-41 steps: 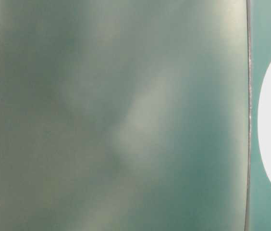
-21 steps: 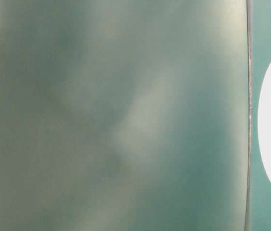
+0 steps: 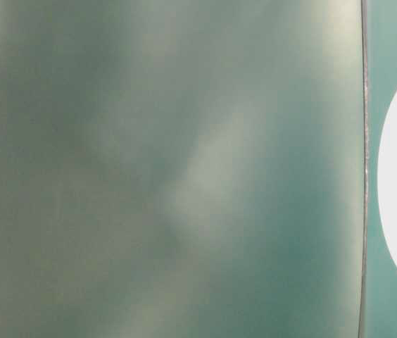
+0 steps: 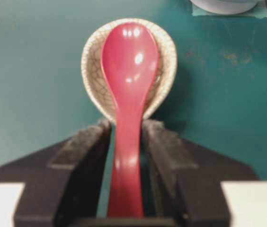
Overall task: Scoop the yellow hexagonal prism block from the bowl with a spoon using the right arm.
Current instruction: 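Lift the red spoon out of the spoon rest with the right gripper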
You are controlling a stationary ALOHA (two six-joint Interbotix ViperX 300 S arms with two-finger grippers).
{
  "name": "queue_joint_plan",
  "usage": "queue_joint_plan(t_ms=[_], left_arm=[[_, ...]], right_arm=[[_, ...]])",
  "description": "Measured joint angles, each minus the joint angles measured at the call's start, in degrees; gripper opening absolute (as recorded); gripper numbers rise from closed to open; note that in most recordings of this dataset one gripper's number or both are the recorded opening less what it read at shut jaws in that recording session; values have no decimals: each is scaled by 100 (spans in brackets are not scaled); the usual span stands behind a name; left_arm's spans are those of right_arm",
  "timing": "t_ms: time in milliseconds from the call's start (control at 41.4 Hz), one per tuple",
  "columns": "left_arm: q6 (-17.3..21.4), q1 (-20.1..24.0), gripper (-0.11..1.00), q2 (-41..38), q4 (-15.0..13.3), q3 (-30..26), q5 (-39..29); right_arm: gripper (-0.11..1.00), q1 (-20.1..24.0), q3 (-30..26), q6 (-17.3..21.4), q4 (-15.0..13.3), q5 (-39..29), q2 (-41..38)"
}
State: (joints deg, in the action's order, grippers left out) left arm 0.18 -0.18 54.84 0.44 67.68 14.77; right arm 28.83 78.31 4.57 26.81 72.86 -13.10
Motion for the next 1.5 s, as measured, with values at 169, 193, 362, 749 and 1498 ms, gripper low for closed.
queue_joint_plan(t_ms=[169, 193, 362, 749, 1498], left_arm=[[0, 0, 3, 0, 0, 0, 0], [0, 0, 3, 0, 0, 0, 0], [-9, 0, 3, 0, 0, 0, 0], [-9, 0, 3, 0, -9, 0, 0], [0, 0, 3, 0, -9, 0, -18]], right_arm=[[41, 0, 0, 0, 0, 9, 0], [41, -9, 0, 0, 0, 9, 0], [33, 0, 0, 0, 0, 97, 0], [24, 0, 62, -18, 0, 44, 404], [24, -510, -290, -1406, 0, -2839, 3753]])
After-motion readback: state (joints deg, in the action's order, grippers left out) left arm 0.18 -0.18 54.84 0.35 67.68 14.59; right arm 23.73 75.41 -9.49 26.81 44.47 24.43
